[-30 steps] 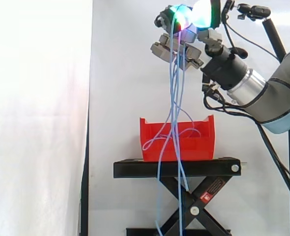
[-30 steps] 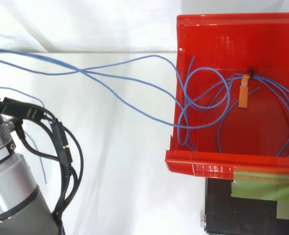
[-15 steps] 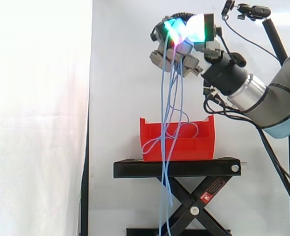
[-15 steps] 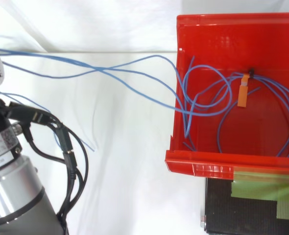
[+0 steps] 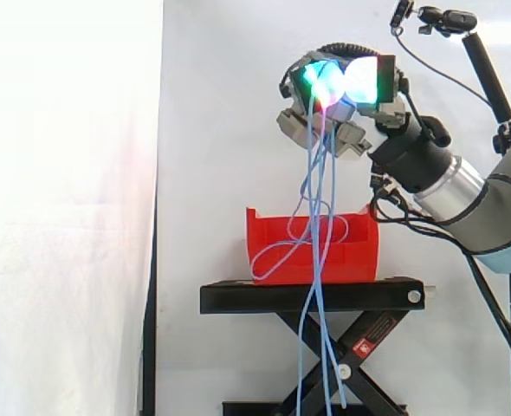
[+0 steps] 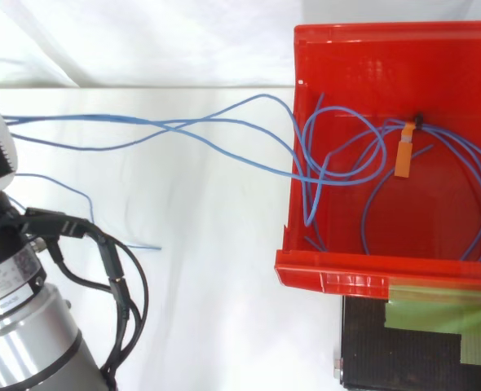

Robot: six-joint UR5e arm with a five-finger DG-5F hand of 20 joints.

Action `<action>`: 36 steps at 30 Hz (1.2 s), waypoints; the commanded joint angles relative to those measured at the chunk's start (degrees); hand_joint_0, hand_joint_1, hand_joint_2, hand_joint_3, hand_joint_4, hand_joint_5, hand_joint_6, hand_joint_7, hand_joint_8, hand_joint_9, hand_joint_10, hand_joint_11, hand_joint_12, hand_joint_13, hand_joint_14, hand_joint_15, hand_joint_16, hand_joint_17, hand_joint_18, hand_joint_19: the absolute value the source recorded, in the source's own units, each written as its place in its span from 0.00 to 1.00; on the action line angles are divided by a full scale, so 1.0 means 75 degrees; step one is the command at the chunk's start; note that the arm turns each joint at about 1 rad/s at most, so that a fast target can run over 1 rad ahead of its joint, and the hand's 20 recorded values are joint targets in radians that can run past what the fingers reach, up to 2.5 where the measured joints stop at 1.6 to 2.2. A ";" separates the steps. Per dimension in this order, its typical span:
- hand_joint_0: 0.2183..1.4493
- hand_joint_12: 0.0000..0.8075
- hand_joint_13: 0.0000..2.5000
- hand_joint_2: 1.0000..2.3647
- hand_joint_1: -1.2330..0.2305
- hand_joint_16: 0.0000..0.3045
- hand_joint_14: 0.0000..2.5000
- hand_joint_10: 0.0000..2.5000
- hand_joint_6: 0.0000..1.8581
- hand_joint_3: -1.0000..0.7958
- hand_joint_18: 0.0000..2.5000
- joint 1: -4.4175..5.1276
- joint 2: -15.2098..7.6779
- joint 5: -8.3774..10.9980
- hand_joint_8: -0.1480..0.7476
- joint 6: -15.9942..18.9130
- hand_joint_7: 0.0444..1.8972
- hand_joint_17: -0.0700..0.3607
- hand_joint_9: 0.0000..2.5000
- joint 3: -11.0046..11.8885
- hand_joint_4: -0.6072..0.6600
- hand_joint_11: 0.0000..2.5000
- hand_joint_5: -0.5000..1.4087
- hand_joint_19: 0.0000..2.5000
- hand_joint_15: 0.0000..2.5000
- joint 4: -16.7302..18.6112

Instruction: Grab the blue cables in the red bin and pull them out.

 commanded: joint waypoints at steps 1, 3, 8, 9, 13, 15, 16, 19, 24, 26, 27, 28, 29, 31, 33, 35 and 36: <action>0.47 0.37 0.45 0.00 0.15 0.13 1.00 0.00 0.17 0.00 0.44 0.0006 0.0000 -0.0417 0.49 -0.0531 0.38 0.37 0.61 -0.0017 0.66 0.79 0.77 0.61 0.21 0.0255; 0.47 0.37 0.45 0.00 0.15 0.13 1.00 0.00 0.17 0.00 0.44 0.0006 0.0000 -0.0569 0.49 -0.0672 0.38 0.37 0.61 -0.0005 0.66 0.79 0.77 0.60 0.21 0.0232; 0.47 0.36 0.45 0.00 0.15 0.13 1.00 0.00 0.16 0.00 0.44 0.0006 0.0000 -0.0756 0.49 -0.1012 0.38 0.37 0.61 -0.0005 0.66 0.79 0.77 0.60 0.21 -0.0014; 0.47 0.37 0.45 0.00 0.15 0.13 1.00 0.00 0.16 0.00 0.44 0.0006 0.0000 -0.0721 0.48 -0.0988 0.38 0.37 0.61 -0.0005 0.66 0.80 0.77 0.60 0.21 -0.0237; 0.47 0.37 0.45 0.00 0.15 0.13 1.00 0.00 0.16 0.00 0.44 0.0029 -0.0012 -0.0710 0.48 -0.0977 0.38 0.37 0.61 -0.0005 0.67 0.80 0.77 0.60 0.21 -0.0671; 0.47 0.37 0.45 0.00 0.15 0.13 1.00 0.00 0.16 0.00 0.44 0.0029 0.0000 -0.0628 0.49 -0.0906 0.38 0.37 0.61 -0.0005 0.66 0.80 0.77 0.60 0.21 -0.0870; 0.47 0.36 0.44 0.00 0.15 0.13 1.00 0.00 0.16 0.00 0.44 0.0029 0.0000 -0.0628 0.49 -0.0906 0.38 0.38 0.61 -0.0005 0.67 0.80 0.77 0.60 0.21 -0.0870; 0.47 0.37 0.45 0.00 0.15 0.13 1.00 0.00 0.16 0.00 0.44 0.0029 -0.0164 -0.0346 0.49 -0.0731 0.38 0.37 0.61 -0.0005 0.66 0.79 0.77 0.60 0.21 -0.0917; 0.47 0.37 0.45 0.00 0.15 0.13 1.00 0.00 0.16 0.00 0.44 0.0088 -0.0352 0.0615 0.49 0.0664 0.38 0.37 0.61 -0.0005 0.66 0.80 0.77 0.60 0.21 -0.0331; 0.47 0.37 0.45 0.00 0.15 0.13 1.00 0.00 0.16 0.00 0.44 0.0123 -0.0340 0.0814 0.49 0.0863 0.38 0.38 0.61 -0.0005 0.67 0.80 0.78 0.60 0.21 -0.0296; 0.47 0.37 0.45 0.00 0.15 0.13 1.00 0.00 0.16 0.00 0.44 0.0123 -0.0340 0.0837 0.49 0.0851 0.38 0.38 0.61 -0.0005 0.66 0.79 0.77 0.60 0.21 -0.0284; 0.47 0.36 0.45 0.00 0.15 0.13 1.00 0.00 0.16 0.00 0.44 0.0123 -0.0340 0.0837 0.49 0.0840 0.38 0.37 0.61 -0.0005 0.66 0.79 0.77 0.60 0.21 -0.0272; 0.47 0.37 0.45 0.00 0.15 0.13 1.00 0.00 0.16 0.00 0.44 0.0123 -0.0352 0.0837 0.49 0.0769 0.38 0.37 0.61 -0.0005 0.67 0.79 0.77 0.60 0.21 -0.0014; 0.47 0.37 0.45 0.00 0.15 0.13 1.00 0.00 0.16 0.00 0.44 0.0123 -0.0352 0.0826 0.50 0.0699 0.38 0.37 0.61 -0.0005 0.67 0.79 0.77 0.60 0.21 0.0290; 0.47 0.36 0.45 0.00 0.15 0.13 1.00 0.00 0.16 0.00 0.44 0.0123 -0.0352 0.0802 0.49 0.0547 0.38 0.38 0.61 -0.0005 0.67 0.80 0.77 0.60 0.21 0.0619; 0.47 0.37 0.45 0.00 0.15 0.13 1.00 0.00 0.16 0.00 0.44 0.0123 -0.0352 0.0744 0.48 0.0383 0.39 0.37 0.61 -0.0005 0.67 0.80 0.78 0.60 0.21 0.0829; 0.47 0.36 0.44 0.00 0.15 0.13 1.00 0.00 0.16 0.00 0.44 0.0123 -0.0352 0.0708 0.50 0.0266 0.39 0.37 0.61 -0.0005 0.66 0.79 0.78 0.60 0.21 0.0958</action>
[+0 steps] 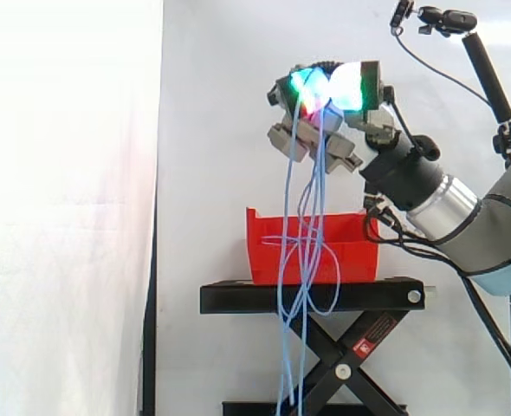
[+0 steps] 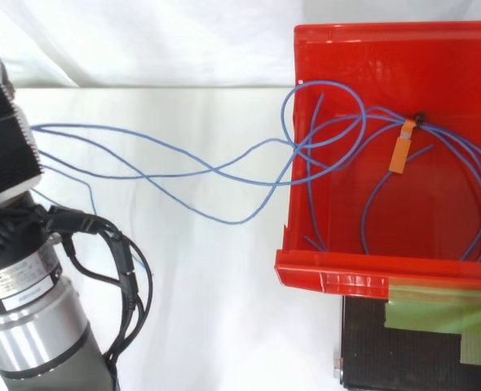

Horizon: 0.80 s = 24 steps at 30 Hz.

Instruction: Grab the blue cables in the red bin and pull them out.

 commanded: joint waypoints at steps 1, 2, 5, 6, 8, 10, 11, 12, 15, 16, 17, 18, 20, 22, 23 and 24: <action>0.47 0.36 0.45 0.00 0.15 0.13 1.00 0.00 0.16 0.00 0.44 0.0002 -0.0003 -0.0082 0.50 -0.0285 0.39 0.37 0.61 0.0002 0.67 0.79 0.78 0.60 0.21 0.0441; 0.47 0.36 0.45 0.00 0.15 0.13 1.00 0.00 0.16 0.00 0.44 0.0002 -0.0003 -0.0071 0.49 -0.0344 0.39 0.37 0.61 0.0002 0.67 0.80 0.78 0.60 0.21 0.0500; 0.47 0.37 0.45 0.00 0.15 0.13 1.00 0.00 0.16 0.00 0.44 0.0002 -0.0003 -0.0036 0.49 -0.0332 0.39 0.37 0.61 -0.0010 0.67 0.80 0.78 0.61 0.21 0.0476; 0.47 0.37 0.45 0.00 0.15 0.13 1.00 0.00 0.16 0.00 0.44 0.0002 -0.0003 0.0000 0.48 -0.0332 0.39 0.37 0.61 0.0002 0.67 0.79 0.78 0.61 0.21 0.0429; 0.47 0.36 0.45 0.00 0.15 0.13 1.00 0.00 0.16 0.00 0.44 0.0002 -0.0003 0.0011 0.49 -0.0332 0.39 0.37 0.61 0.0002 0.66 0.79 0.78 0.61 0.21 0.0371; 0.47 0.37 0.45 0.00 0.15 0.13 1.00 0.00 0.16 0.00 0.44 0.0002 -0.0003 0.0000 0.49 -0.0367 0.39 0.37 0.61 -0.0010 0.66 0.80 0.78 0.62 0.21 0.0359; 0.47 0.37 0.45 0.00 0.15 0.13 1.00 0.00 0.16 0.00 0.45 0.0002 -0.0003 0.0000 0.49 -0.0379 0.39 0.37 0.61 -0.0010 0.67 0.79 0.78 0.61 0.21 0.0371; 0.47 0.37 0.45 0.00 0.15 0.13 1.00 0.00 0.16 0.00 0.45 0.0002 -0.0003 -0.0024 0.50 -0.0461 0.39 0.37 0.61 -0.0010 0.66 0.80 0.77 0.61 0.21 0.0476; 0.47 0.37 0.45 0.00 0.15 0.13 1.00 0.00 0.15 0.00 0.45 -0.0010 -0.0003 -0.0047 0.49 -0.0719 0.39 0.37 0.61 -0.0010 0.67 0.79 0.78 0.61 0.21 0.0746; 0.47 0.37 0.45 0.00 0.15 0.13 1.00 0.00 0.15 0.00 0.45 -0.0021 -0.0003 -0.0071 0.49 -0.0859 0.38 0.37 0.61 -0.0010 0.66 0.79 0.78 0.61 0.21 0.0839; 0.47 0.37 0.45 0.00 0.15 0.13 1.00 0.00 0.15 0.00 0.45 -0.0045 -0.0003 -0.0164 0.49 -0.1187 0.39 0.38 0.61 -0.0010 0.67 0.79 0.78 0.61 0.21 0.1086; 0.47 0.37 0.45 0.00 0.15 0.13 1.00 0.00 0.15 0.00 0.45 -0.0056 -0.0003 -0.0164 0.50 -0.1234 0.39 0.37 0.61 -0.0010 0.66 0.80 0.78 0.61 0.21 0.1132; 0.47 0.36 0.45 0.00 0.15 0.13 1.00 0.00 0.15 0.00 0.45 -0.0068 -0.0003 -0.0176 0.50 -0.1316 0.38 0.37 0.61 -0.0010 0.66 0.79 0.78 0.61 0.21 0.1308; 0.47 0.37 0.45 0.00 0.15 0.13 1.00 0.00 0.15 0.00 0.45 -0.0068 -0.0003 -0.0176 0.50 -0.1352 0.39 0.37 0.61 -0.0010 0.67 0.80 0.78 0.61 0.21 0.1449; 0.47 0.36 0.44 0.00 0.15 0.13 1.00 0.00 0.15 0.00 0.45 -0.0068 -0.0003 -0.0176 0.49 -0.1398 0.38 0.37 0.61 -0.0010 0.66 0.80 0.78 0.61 0.21 0.1648; 0.47 0.37 0.44 0.00 0.15 0.13 1.00 0.00 0.15 0.00 0.45 -0.0068 -0.0003 -0.0176 0.49 -0.1445 0.39 0.37 0.61 -0.0010 0.66 0.80 0.78 0.62 0.21 0.1836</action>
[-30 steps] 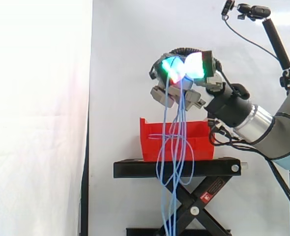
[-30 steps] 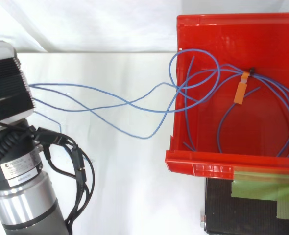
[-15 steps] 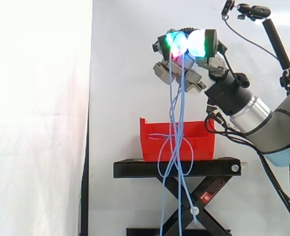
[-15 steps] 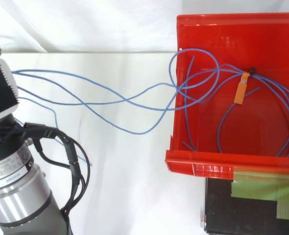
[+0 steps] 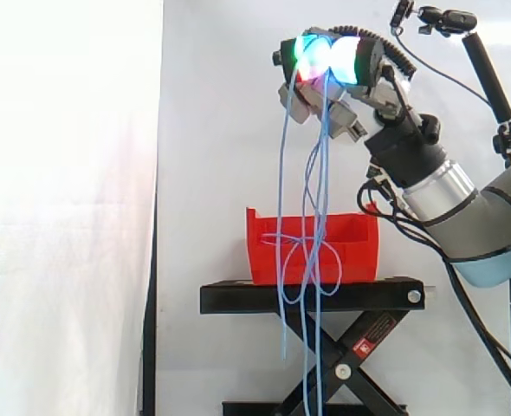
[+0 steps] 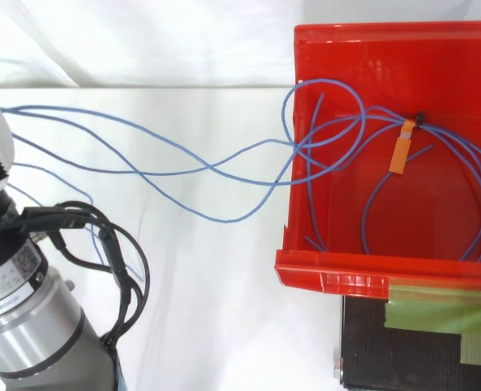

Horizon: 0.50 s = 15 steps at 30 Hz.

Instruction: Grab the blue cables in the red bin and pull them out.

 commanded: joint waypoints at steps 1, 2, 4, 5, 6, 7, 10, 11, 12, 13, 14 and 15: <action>0.47 0.37 0.45 0.00 0.15 0.13 1.00 0.00 0.15 0.00 0.45 -0.0017 0.0000 -0.0009 0.49 -0.0168 0.39 0.38 0.61 -0.0001 0.67 0.80 0.78 0.61 0.21 0.0519; 0.47 0.36 0.44 0.00 0.15 0.13 1.00 0.00 0.15 0.00 0.45 -0.0017 0.0000 -0.0009 0.50 -0.0180 0.39 0.37 0.61 -0.0001 0.67 0.79 0.78 0.62 0.21 0.0566; 0.47 0.37 0.45 0.00 0.15 0.13 1.00 0.00 0.15 0.00 0.45 -0.0028 0.0000 -0.0009 0.50 -0.0203 0.39 0.37 0.61 -0.0001 0.67 0.79 0.78 0.61 0.21 0.0660; 0.47 0.36 0.44 0.00 0.15 0.13 1.00 0.00 0.15 0.00 0.45 -0.0028 0.0000 -0.0009 0.50 -0.0203 0.39 0.37 0.61 -0.0001 0.67 0.80 0.78 0.62 0.21 0.0707; 0.47 0.36 0.44 0.00 0.15 0.13 1.00 0.00 0.15 0.00 0.45 -0.0028 0.0000 -0.0009 0.49 -0.0215 0.39 0.37 0.61 -0.0001 0.66 0.80 0.78 0.61 0.21 0.0707; 0.47 0.36 0.44 0.00 0.15 0.13 1.00 0.00 0.15 0.00 0.45 -0.0028 0.0000 -0.0020 0.50 -0.0215 0.39 0.37 0.61 -0.0001 0.67 0.79 0.78 0.62 0.21 0.0719; 0.47 0.37 0.45 0.00 0.15 0.13 1.00 0.00 0.15 0.00 0.45 -0.0028 0.0000 -0.0044 0.49 -0.0250 0.39 0.37 0.61 -0.0001 0.66 0.79 0.78 0.62 0.21 0.0789; 0.47 0.36 0.45 0.00 0.15 0.13 1.00 0.00 0.15 0.00 0.45 -0.0040 0.0000 -0.0138 0.49 -0.0297 0.39 0.37 0.61 -0.0001 0.67 0.79 0.78 0.62 0.21 0.0906; 0.47 0.37 0.45 0.00 0.15 0.13 1.00 0.00 0.15 0.00 0.45 -0.0052 0.0000 -0.0208 0.50 -0.0320 0.39 0.38 0.61 -0.0001 0.66 0.80 0.78 0.61 0.21 0.0977; 0.47 0.37 0.45 0.00 0.15 0.13 1.00 0.00 0.15 0.00 0.45 -0.0064 0.0000 -0.0430 0.50 -0.0344 0.39 0.37 0.61 -0.0001 0.66 0.80 0.78 0.62 0.21 0.1141; 0.47 0.37 0.45 0.00 0.15 0.13 1.00 0.00 0.15 0.00 0.45 -0.0064 0.0012 -0.0571 0.49 -0.0355 0.39 0.37 0.61 -0.0001 0.66 0.79 0.78 0.62 0.21 0.1234; 0.47 0.37 0.45 0.00 0.15 0.13 1.00 0.00 0.15 0.00 0.45 -0.0087 0.0000 -0.1075 0.50 -0.0391 0.39 0.37 0.61 -0.0001 0.66 0.79 0.78 0.62 0.21 0.1480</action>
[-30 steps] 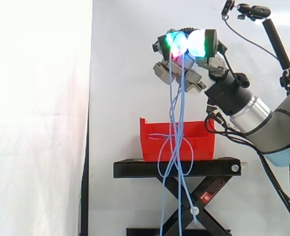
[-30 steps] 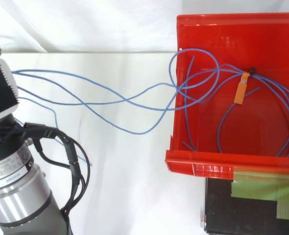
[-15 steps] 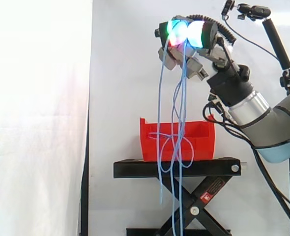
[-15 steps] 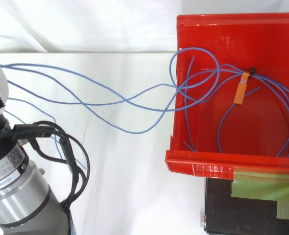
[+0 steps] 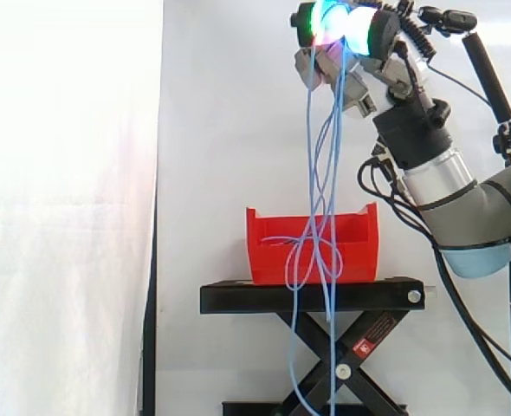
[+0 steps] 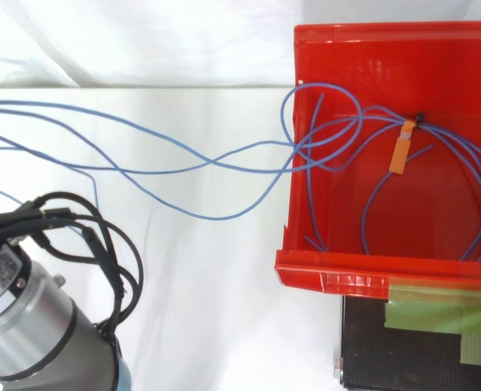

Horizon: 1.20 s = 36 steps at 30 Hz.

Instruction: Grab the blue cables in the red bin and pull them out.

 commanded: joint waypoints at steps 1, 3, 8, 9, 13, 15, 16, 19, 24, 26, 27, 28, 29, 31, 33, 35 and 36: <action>0.47 0.36 0.45 0.00 0.15 0.13 1.00 0.00 0.15 0.00 0.45 -0.0045 -0.0002 -0.1032 0.49 -0.0096 0.39 0.37 0.61 0.0000 0.66 0.79 0.78 0.62 0.21 0.0560; 0.47 0.36 0.45 0.00 0.15 0.13 1.00 0.00 0.15 0.00 0.45 -0.0069 -0.0002 -0.1465 0.50 -0.0143 0.39 0.37 0.61 0.0000 0.66 0.80 0.78 0.62 0.21 0.0736; 0.47 0.37 0.45 0.00 0.15 0.13 1.00 0.00 0.15 0.00 0.45 -0.0080 -0.0002 -0.1536 0.50 -0.0342 0.39 0.37 0.61 0.0012 0.66 0.80 0.78 0.62 0.21 0.0759; 0.47 0.36 0.44 0.00 0.15 0.13 1.00 0.00 0.15 0.00 0.45 -0.0080 -0.0002 -0.1571 0.50 -0.0448 0.39 0.37 0.61 0.0000 0.67 0.80 0.78 0.62 0.21 0.0771; 0.47 0.37 0.45 0.00 0.15 0.13 1.00 0.00 0.15 0.00 0.45 -0.0080 -0.0002 -0.1770 0.50 -0.0858 0.39 0.37 0.61 0.0000 0.67 0.79 0.78 0.62 0.21 0.0759; 0.47 0.35 0.44 0.00 0.15 0.13 1.00 0.00 0.15 0.00 0.45 -0.0080 -0.0002 -0.1840 0.50 -0.1010 0.39 0.37 0.61 0.0000 0.67 0.79 0.78 0.62 0.21 0.0748; 0.47 0.37 0.45 0.00 0.15 0.13 1.00 0.00 0.14 0.00 0.45 -0.0080 -0.0002 -0.1829 0.50 -0.1046 0.39 0.37 0.61 0.0000 0.67 0.80 0.78 0.62 0.21 0.0712; 0.47 0.36 0.44 0.00 0.15 0.13 1.00 0.00 0.14 0.00 0.45 -0.0080 -0.0002 -0.1805 0.50 -0.1010 0.39 0.37 0.61 0.0000 0.67 0.80 0.78 0.62 0.21 0.0619; 0.47 0.37 0.45 0.00 0.15 0.13 1.00 0.00 0.14 0.00 0.45 -0.0069 -0.0002 -0.1278 0.50 -0.0917 0.39 0.37 0.61 0.0000 0.67 0.79 0.78 0.62 0.20 -0.0084; 0.47 0.36 0.45 0.00 0.15 0.13 1.00 0.00 0.14 0.00 0.45 -0.0034 -0.0002 -0.0821 0.50 -0.0706 0.39 0.37 0.61 0.0000 0.67 0.80 0.78 0.62 0.21 -0.0741; 0.47 0.36 0.44 0.00 0.15 0.13 1.00 0.00 0.14 0.00 0.45 -0.0034 -0.0002 -0.0680 0.50 -0.0635 0.39 0.37 0.61 0.0000 0.67 0.79 0.78 0.61 0.21 -0.0928; 0.47 0.37 0.45 0.00 0.15 0.13 1.00 0.00 0.14 0.00 0.45 0.0002 0.0010 -0.0305 0.49 -0.0401 0.39 0.37 0.61 0.0012 0.67 0.79 0.78 0.61 0.21 -0.1409; 0.47 0.37 0.45 0.00 0.15 0.13 1.00 0.00 0.14 0.00 0.45 0.0025 -0.0002 -0.0059 0.51 -0.0249 0.39 0.37 0.61 0.0000 0.67 0.79 0.78 0.62 0.21 -0.1690; 0.47 0.37 0.45 0.00 0.15 0.13 1.00 0.00 0.14 0.00 0.45 0.0048 -0.0002 0.0292 0.50 -0.0026 0.39 0.37 0.61 0.0000 0.67 0.80 0.78 0.61 0.21 -0.2100; 0.47 0.37 0.45 0.00 0.15 0.13 1.00 0.00 0.14 0.00 0.45 0.0119 0.0010 0.0949 0.50 0.0396 0.39 0.37 0.61 0.0000 0.67 0.80 0.78 0.62 0.21 -0.2780; 0.47 0.36 0.44 0.00 0.15 0.13 1.00 0.00 0.14 0.00 0.45 0.0212 0.0010 0.1617 0.50 0.1052 0.39 0.37 0.61 0.0000 0.67 0.79 0.78 0.62 0.21 -0.3577; 0.47 0.37 0.45 0.00 0.15 0.13 1.00 0.00 0.14 0.00 0.45 0.0224 0.0010 0.1734 0.51 0.1193 0.39 0.37 0.61 0.0000 0.66 0.79 0.78 0.61 0.21 -0.3705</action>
